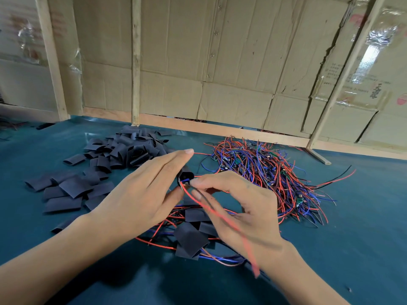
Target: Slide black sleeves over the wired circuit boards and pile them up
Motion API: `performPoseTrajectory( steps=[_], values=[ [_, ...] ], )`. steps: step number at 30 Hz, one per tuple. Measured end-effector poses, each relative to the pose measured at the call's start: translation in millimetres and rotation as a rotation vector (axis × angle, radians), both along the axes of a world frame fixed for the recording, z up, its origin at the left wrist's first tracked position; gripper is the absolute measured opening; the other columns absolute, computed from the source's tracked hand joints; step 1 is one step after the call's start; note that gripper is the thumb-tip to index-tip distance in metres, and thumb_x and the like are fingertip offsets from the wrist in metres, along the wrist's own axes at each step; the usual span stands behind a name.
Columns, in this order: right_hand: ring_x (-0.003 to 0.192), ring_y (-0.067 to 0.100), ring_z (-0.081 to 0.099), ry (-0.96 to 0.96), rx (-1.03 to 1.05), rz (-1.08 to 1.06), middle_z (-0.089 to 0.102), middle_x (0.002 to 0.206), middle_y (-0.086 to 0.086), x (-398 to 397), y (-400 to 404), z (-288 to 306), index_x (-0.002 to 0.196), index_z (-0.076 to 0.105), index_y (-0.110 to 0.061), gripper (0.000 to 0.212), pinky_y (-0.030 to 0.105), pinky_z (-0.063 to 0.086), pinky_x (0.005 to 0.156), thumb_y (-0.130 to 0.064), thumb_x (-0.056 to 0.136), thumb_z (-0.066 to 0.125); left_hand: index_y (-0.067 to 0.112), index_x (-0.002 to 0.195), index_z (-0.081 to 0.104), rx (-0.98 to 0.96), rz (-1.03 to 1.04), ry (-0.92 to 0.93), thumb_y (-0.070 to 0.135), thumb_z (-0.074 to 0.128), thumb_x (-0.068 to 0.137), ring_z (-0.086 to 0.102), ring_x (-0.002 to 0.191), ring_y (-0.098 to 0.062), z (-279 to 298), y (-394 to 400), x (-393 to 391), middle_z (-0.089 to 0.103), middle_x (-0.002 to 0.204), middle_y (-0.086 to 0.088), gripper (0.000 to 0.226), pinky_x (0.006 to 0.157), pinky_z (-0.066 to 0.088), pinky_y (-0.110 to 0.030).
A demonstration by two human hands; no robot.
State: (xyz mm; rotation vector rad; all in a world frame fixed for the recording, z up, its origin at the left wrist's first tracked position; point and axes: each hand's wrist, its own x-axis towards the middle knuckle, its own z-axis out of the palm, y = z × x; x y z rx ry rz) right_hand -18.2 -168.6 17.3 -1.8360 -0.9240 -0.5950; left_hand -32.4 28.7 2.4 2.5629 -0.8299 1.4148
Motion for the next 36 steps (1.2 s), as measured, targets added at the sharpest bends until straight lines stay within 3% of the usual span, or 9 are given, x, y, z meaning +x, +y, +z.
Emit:
performPoseTrajectory(
  steps=[3, 6, 10, 12, 15, 22, 28, 32, 36],
  values=[
    [0.082, 0.019, 0.069, -0.268, 0.059, 0.016, 0.074, 0.092, 0.001, -12, -1, -8, 0.094, 0.076, -0.003, 0.009, 0.035, 0.055, 0.075, -0.001, 0.085, 0.076, -0.012, 0.132, 0.053, -0.031, -0.035, 0.011, 0.019, 0.044, 0.097, 0.061, 0.117, -0.03, 5, -3, -3, 0.06, 0.131, -0.021, 0.047, 0.1, 0.045, -0.038],
    [0.083, 0.016, 0.067, -0.257, 0.072, 0.022, 0.072, 0.093, 0.0, -12, -1, -11, 0.098, 0.075, -0.005, 0.017, 0.031, 0.052, 0.077, -0.007, 0.082, 0.082, -0.017, 0.127, 0.054, 0.037, -0.014, -0.012, 0.017, 0.032, 0.104, 0.064, 0.111, -0.037, 6, -6, -5, 0.061, 0.126, -0.025, 0.047, 0.101, 0.043, -0.04],
    [0.085, 0.015, 0.065, -0.233, 0.047, 0.015, 0.069, 0.093, 0.001, -9, -2, -10, 0.104, 0.074, -0.004, 0.032, 0.026, 0.05, 0.078, -0.018, 0.079, 0.087, -0.014, 0.131, 0.053, 0.02, -0.015, 0.03, 0.019, 0.049, 0.091, 0.057, 0.113, -0.03, 5, -7, -6, 0.062, 0.125, -0.024, 0.052, 0.098, 0.043, -0.039],
    [0.083, 0.017, 0.066, -0.215, 0.083, 0.009, 0.07, 0.091, 0.001, -9, -1, -11, 0.101, 0.074, -0.004, 0.023, 0.026, 0.051, 0.076, -0.02, 0.086, 0.08, -0.012, 0.133, 0.052, 0.007, -0.015, 0.045, 0.021, 0.05, 0.092, 0.058, 0.113, -0.027, 4, -7, -6, 0.062, 0.125, -0.022, 0.053, 0.098, 0.044, -0.037],
    [0.082, 0.014, 0.068, -0.156, 0.148, -0.016, 0.073, 0.089, -0.004, -10, 0, -11, 0.092, 0.077, -0.009, 0.006, 0.023, 0.051, 0.075, -0.012, 0.091, 0.071, -0.009, 0.137, 0.049, 0.005, -0.017, 0.042, 0.023, 0.05, 0.097, 0.063, 0.109, -0.029, 4, -6, -5, 0.062, 0.126, -0.017, 0.051, 0.098, 0.047, -0.038],
    [0.08, 0.02, 0.07, 0.174, 0.305, 0.083, 0.073, 0.085, 0.0, -10, 3, -8, 0.085, 0.076, -0.011, 0.001, 0.027, 0.052, 0.072, -0.01, 0.084, 0.075, -0.007, 0.142, 0.043, 0.025, -0.068, 0.056, 0.029, 0.052, 0.1, 0.061, 0.094, -0.032, 2, -2, -2, 0.063, 0.117, -0.015, 0.056, 0.086, 0.051, -0.046],
    [0.062, 0.029, 0.056, 0.617, 0.494, 0.424, 0.061, 0.074, 0.012, -1, -1, -3, 0.101, 0.071, -0.011, 0.026, 0.038, 0.048, 0.053, -0.021, 0.078, 0.077, -0.006, 0.142, 0.044, 0.04, -0.066, 0.116, 0.033, 0.045, 0.1, 0.059, 0.086, -0.022, 6, -3, -5, 0.058, 0.107, -0.013, 0.057, 0.082, 0.047, -0.031],
    [0.059, 0.024, 0.057, 0.624, 0.604, 0.374, 0.061, 0.068, 0.014, 7, -4, -6, 0.084, 0.074, -0.001, 0.013, 0.033, 0.047, 0.049, -0.013, 0.081, 0.078, -0.012, 0.139, 0.046, 0.058, -0.076, 0.099, 0.03, 0.045, 0.099, 0.042, 0.084, -0.01, 9, -5, -5, 0.055, 0.104, -0.014, 0.058, 0.086, 0.039, -0.029],
    [0.06, 0.031, 0.058, 0.569, 0.485, 0.317, 0.065, 0.072, 0.018, 16, -10, -11, 0.082, 0.072, 0.007, 0.02, 0.036, 0.049, 0.053, -0.013, 0.082, 0.075, -0.001, 0.143, 0.046, 0.033, -0.102, 0.146, 0.028, 0.045, 0.102, 0.05, 0.096, -0.017, 6, -3, -5, 0.058, 0.113, -0.015, 0.05, 0.094, 0.04, -0.028]
  ],
)
